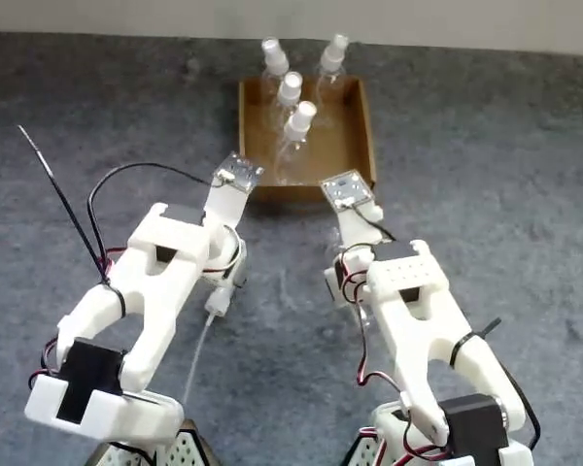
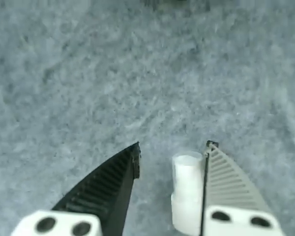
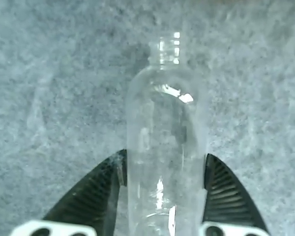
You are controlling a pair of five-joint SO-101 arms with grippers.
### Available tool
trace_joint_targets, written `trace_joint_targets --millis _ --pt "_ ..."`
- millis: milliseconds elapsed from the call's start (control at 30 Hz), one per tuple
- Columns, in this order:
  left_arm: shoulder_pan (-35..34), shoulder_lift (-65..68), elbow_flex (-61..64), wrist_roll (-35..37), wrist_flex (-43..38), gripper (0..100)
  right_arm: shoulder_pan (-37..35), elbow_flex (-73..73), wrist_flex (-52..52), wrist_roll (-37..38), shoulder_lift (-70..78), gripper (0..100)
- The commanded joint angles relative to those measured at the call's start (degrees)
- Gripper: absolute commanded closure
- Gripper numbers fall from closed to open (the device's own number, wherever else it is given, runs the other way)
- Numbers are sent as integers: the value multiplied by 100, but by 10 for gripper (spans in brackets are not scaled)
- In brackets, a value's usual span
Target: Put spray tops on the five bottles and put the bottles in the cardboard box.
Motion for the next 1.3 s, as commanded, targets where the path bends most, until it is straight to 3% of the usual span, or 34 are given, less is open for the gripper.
trace_joint_targets --millis 0,300,433,733,967,1267 --pt "4 -180 171 70 -167 889 163 101 84 -26 -4 820" --pt "620 -233 576 70 -167 934 171 110 84 -26 -4 820" --pt "523 -251 514 35 -167 999 171 119 84 -26 -4 820" --pt "444 -778 690 62 -185 997 154 84 444 -26 -4 817" --pt "453 -1552 1200 35 -202 996 154 -242 734 -18 -4 672" --pt "479 -1569 1218 26 -202 996 -75 -1736 1508 -9 66 670"
